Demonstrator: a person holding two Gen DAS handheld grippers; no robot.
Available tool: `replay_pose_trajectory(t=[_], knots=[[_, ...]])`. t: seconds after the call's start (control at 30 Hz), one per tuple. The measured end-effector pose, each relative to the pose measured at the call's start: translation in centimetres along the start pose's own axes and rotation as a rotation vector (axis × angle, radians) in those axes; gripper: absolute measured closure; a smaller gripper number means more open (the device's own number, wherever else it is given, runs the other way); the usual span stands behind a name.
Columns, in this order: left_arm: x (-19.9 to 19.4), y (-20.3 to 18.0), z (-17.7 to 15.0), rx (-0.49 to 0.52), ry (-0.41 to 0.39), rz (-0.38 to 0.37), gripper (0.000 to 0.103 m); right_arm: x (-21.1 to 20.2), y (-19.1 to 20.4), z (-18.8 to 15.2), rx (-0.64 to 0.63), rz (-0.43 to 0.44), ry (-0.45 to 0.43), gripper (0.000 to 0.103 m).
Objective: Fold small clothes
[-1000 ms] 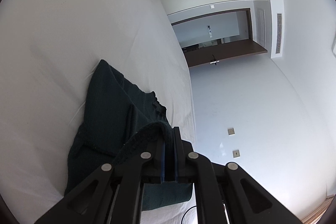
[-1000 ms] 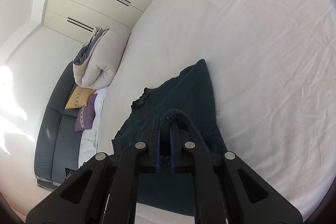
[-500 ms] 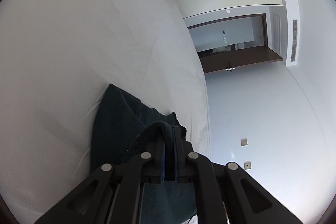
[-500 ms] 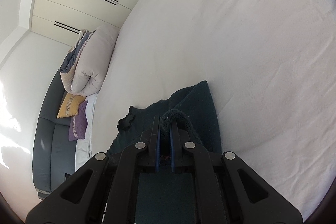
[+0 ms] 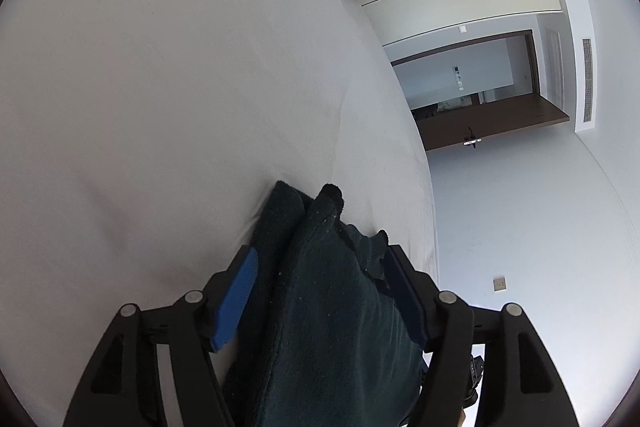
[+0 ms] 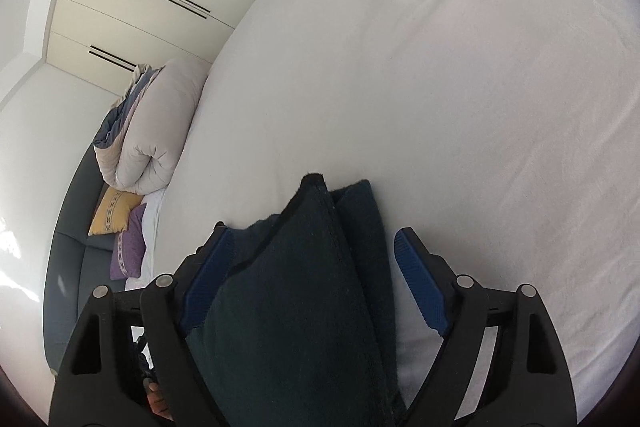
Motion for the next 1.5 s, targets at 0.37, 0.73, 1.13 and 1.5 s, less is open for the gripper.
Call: replay_pose_trajectory(t=[0.37, 0.73, 1.13, 1.5], knots=[[-2.5, -4.9, -6.2, 0.356, -0.004, 0.143, 0.034, -5.4, 1.5, -6.9, -0.13, -0.027, -0.045, 0.02], [1.0, -2.5, -9.7, 0.587, 0.069, 0.45, 0.069, -1.2, 6.0, -14.3, -0.309, 0.011, 0.159, 0.026], [-6.0, -3.6, -11.3, 0.622, -0.141, 0.431, 0.017, -5.8, 3.8, -14.3, -0.333, -0.031, -0.014, 0.037], [-4.1, -0.1, -11.3, 0.532, -0.012, 0.451, 0.057, -8.2, -0.6, -14.3, -0.289, -0.152, -0.062, 0.037]])
Point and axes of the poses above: each gripper's, at about its wrist camera, not at the fingertips, and x roughly the way its jaws point, y to its left, z to its top, the point moved 4 cm from there along x, roughly the way its jaws point, and after that the axes turned 2 degrees about x, right-handed, at the moved point
